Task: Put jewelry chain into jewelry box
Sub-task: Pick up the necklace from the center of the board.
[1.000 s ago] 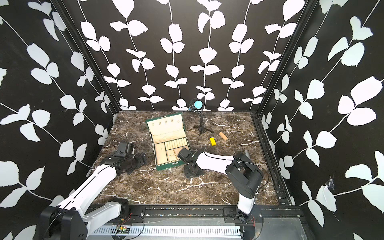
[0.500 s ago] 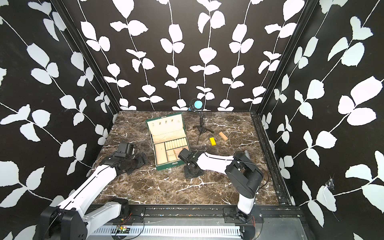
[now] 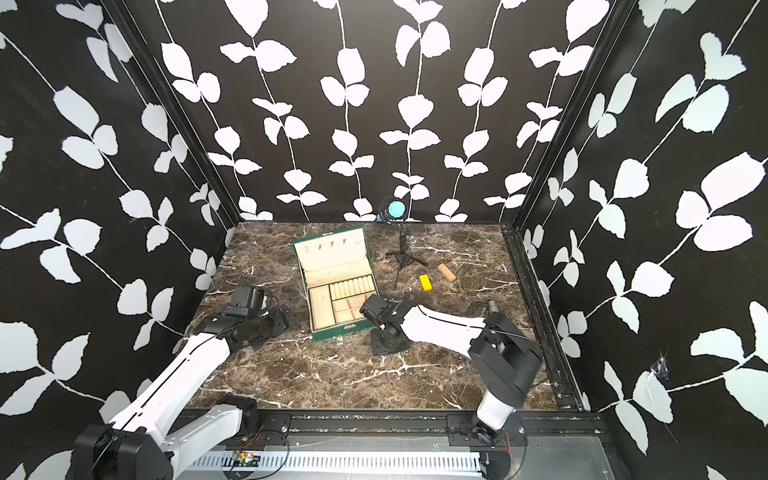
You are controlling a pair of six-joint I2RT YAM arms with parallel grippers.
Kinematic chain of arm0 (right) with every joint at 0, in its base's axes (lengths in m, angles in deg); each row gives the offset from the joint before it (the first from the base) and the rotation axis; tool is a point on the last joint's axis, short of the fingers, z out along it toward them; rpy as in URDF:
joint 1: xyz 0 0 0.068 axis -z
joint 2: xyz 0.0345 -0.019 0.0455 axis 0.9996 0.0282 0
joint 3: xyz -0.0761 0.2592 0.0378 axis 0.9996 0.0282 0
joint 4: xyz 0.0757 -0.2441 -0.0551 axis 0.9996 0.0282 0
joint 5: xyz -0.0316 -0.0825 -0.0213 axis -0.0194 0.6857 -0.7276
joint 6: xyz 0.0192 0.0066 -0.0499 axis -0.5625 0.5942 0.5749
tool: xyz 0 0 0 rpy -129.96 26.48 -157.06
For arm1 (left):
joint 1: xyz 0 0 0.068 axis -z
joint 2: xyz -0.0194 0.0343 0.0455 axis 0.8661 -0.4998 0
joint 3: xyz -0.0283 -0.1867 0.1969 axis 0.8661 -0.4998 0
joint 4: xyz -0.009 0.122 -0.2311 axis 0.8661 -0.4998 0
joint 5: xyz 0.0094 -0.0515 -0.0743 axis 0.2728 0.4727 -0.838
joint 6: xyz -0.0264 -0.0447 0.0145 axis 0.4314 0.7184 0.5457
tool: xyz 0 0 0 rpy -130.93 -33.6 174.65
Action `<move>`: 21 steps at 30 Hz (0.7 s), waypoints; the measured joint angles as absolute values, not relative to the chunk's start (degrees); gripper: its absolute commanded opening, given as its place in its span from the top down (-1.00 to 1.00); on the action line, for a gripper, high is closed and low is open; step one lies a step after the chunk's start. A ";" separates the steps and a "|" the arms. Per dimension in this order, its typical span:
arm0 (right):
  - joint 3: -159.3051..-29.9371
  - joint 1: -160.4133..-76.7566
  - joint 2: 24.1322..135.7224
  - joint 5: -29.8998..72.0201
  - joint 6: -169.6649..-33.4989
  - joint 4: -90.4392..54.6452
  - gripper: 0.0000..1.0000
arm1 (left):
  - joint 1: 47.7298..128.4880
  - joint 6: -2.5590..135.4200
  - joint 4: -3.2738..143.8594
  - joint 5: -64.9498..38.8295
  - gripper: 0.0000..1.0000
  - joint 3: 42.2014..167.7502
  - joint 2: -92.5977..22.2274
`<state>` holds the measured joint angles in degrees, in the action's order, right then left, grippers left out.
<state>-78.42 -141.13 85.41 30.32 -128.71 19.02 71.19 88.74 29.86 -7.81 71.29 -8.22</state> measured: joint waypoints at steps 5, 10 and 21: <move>-78.53 -141.09 81.58 30.91 -126.61 20.77 0.42 | 71.91 88.28 30.95 -9.63 -0.94 71.29 -4.18; -79.30 -141.07 82.57 31.23 -118.06 24.20 0.13 | 72.74 87.73 31.50 -10.92 -0.93 71.29 -3.37; -79.34 -142.03 81.50 32.48 -93.04 27.94 0.09 | 72.79 87.10 31.44 -10.92 -0.94 71.29 -3.44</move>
<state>-79.34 -142.03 81.50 32.48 -93.04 27.94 72.79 87.10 31.44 -10.92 71.29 -3.44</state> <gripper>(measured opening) 0.455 0.966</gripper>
